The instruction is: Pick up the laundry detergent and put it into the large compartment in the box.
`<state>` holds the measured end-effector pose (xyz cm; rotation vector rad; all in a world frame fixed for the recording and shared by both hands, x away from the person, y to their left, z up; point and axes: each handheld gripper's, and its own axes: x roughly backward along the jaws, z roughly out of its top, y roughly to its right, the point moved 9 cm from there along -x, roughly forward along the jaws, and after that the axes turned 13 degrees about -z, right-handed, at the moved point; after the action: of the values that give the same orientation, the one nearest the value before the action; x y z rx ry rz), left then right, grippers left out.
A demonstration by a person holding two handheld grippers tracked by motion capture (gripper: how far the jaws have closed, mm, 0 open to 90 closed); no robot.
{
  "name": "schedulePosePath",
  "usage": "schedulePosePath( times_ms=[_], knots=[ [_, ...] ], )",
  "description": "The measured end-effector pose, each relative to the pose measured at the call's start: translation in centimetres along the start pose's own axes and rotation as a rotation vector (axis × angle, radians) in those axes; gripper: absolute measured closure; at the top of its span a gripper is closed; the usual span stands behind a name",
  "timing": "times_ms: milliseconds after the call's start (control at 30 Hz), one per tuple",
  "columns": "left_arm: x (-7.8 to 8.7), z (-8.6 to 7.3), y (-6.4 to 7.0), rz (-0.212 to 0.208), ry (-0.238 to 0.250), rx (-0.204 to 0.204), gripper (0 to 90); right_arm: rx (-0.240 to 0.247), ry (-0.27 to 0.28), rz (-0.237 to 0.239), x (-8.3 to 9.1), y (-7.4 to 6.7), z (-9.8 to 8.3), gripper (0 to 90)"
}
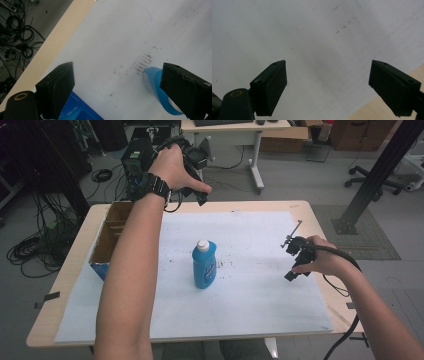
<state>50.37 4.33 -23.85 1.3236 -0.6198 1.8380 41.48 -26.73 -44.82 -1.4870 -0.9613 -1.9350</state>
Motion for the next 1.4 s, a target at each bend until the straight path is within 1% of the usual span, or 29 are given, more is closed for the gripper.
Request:
schedulePosePath(
  times_ms=[167,367,600,733,833,900,1000,1200,1267,1400],
  knots=[
    [-0.1,0.0,0.1,-0.003,-0.01,-0.001,12.7,0.003,0.003,0.002,0.1,-0.1,0.0,14.8],
    [0.0,-0.1,0.4,0.006,-0.016,-0.008,12.7,0.009,0.008,0.006,0.1,-0.1,0.0,14.7],
    [0.4,-0.2,1.0,0.013,-0.008,-0.006,12.9,0.001,0.012,-0.001,0.1,0.0,-0.2,14.4],
    [0.5,-0.4,1.5,0.02,-0.022,-0.018,12.8,-0.004,0.006,-0.001,0.1,0.0,-0.5,14.5],
    [0.6,-0.5,1.9,0.031,-0.02,-0.019,12.6,-0.005,0.007,0.0,0.2,-0.1,-0.5,14.5],
    [0.7,-0.6,2.1,0.03,-0.02,-0.013,12.6,-0.006,0.01,0.0,0.2,-0.1,-0.5,14.5],
    [0.9,-0.7,2.4,0.05,-0.019,-0.006,12.6,-0.008,0.012,-0.002,0.3,-0.1,-0.5,14.5],
    [0.9,-0.9,3.5,0.049,-0.007,0.012,12.7,0.001,0.016,-0.005,0.4,-0.2,-0.5,14.5],
    [0.9,-1.0,3.7,0.053,-0.007,0.013,12.7,0.001,0.017,-0.004,0.5,-0.2,-0.5,14.5],
    [0.9,-1.4,4.2,0.061,0.003,0.03,12.4,0.002,0.017,-0.01,0.5,-0.2,-0.5,14.5]
  ],
)
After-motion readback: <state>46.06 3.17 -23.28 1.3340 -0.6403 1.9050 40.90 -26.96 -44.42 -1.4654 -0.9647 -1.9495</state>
